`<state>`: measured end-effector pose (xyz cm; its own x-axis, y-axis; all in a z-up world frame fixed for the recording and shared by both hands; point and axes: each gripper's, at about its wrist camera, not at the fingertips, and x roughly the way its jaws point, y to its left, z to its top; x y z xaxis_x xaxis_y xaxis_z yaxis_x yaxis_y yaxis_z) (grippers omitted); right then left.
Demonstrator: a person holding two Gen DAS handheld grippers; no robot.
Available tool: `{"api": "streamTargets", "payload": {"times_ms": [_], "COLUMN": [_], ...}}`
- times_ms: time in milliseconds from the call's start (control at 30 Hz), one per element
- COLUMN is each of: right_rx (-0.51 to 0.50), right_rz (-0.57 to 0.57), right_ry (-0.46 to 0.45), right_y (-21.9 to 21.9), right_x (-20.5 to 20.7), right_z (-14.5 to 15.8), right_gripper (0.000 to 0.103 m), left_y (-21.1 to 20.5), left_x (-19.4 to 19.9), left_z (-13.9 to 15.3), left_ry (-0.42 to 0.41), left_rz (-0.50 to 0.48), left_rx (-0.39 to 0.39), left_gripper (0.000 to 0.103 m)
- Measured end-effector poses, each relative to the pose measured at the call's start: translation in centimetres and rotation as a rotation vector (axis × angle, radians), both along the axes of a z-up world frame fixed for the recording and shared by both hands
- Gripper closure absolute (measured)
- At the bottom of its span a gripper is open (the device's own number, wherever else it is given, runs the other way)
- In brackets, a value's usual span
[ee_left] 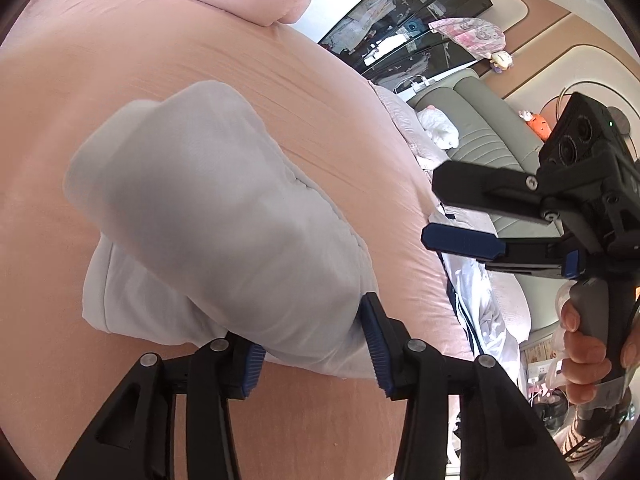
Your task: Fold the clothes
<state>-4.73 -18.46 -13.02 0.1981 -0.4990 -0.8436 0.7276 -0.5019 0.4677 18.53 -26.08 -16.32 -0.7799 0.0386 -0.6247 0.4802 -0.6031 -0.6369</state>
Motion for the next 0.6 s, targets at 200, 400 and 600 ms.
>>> {"api": "streamTargets", "payload": {"times_ms": [200, 400, 600], "right_rx": [0.008, 0.005, 0.008], "right_rz": [-0.024, -0.052, -0.050], "right_ry": [-0.001, -0.042, -0.053], "right_y": [1.6, 3.4, 4.5], "right_x": [-0.7, -1.4, -1.3], "right_z": [-0.9, -2.1, -2.8], "right_gripper": [0.033, 0.033, 0.033], "left_y": [3.4, 4.1, 1.5], "left_x": [-7.8, -7.6, -6.4], "left_z": [0.2, 1.4, 2.4], "left_ry": [-0.126, -0.200, -0.244], "left_rz": [0.048, 0.060, 0.102], "left_rx": [-0.090, -0.131, -0.131], "left_gripper": [0.028, 0.025, 0.025]}}
